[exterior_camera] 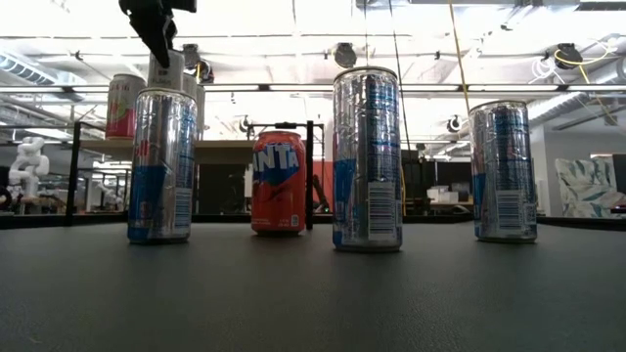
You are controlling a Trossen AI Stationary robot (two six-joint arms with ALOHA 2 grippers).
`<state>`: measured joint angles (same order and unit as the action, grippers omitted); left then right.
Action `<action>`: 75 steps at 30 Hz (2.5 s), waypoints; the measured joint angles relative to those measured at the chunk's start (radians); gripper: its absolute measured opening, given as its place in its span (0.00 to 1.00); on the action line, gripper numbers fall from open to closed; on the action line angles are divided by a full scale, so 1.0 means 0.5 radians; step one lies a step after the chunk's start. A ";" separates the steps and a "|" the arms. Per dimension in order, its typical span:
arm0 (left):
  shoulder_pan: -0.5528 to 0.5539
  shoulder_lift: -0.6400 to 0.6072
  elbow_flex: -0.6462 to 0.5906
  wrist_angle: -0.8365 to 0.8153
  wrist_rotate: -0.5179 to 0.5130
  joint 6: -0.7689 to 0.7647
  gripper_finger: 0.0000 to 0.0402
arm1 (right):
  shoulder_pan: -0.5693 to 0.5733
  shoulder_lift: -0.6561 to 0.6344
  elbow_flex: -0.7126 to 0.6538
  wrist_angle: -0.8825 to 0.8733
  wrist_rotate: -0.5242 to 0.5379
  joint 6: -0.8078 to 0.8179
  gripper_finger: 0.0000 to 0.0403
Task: Place canned beverage on shelf
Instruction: Put the white yellow soda can on the shelf aligned with the other white yellow soda cans, then put the top right blue soda can on the shelf
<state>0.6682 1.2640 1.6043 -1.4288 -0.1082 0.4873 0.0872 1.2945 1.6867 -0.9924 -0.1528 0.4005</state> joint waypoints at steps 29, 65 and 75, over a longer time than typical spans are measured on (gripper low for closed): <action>0.000 0.063 0.001 0.014 -0.130 0.033 0.71 | 0.000 0.000 0.000 0.001 0.000 0.007 0.80; -0.002 0.058 0.171 0.012 -0.160 -0.004 0.85 | 0.000 0.000 0.000 0.002 0.000 0.000 0.80; -0.140 0.058 0.465 -0.059 -0.300 -0.176 0.85 | 0.000 0.000 0.000 0.002 0.000 0.005 0.80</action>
<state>0.5980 1.2930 1.8368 -1.4582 -0.2583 0.3995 0.0871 1.2945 1.6867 -0.9916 -0.1528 0.4030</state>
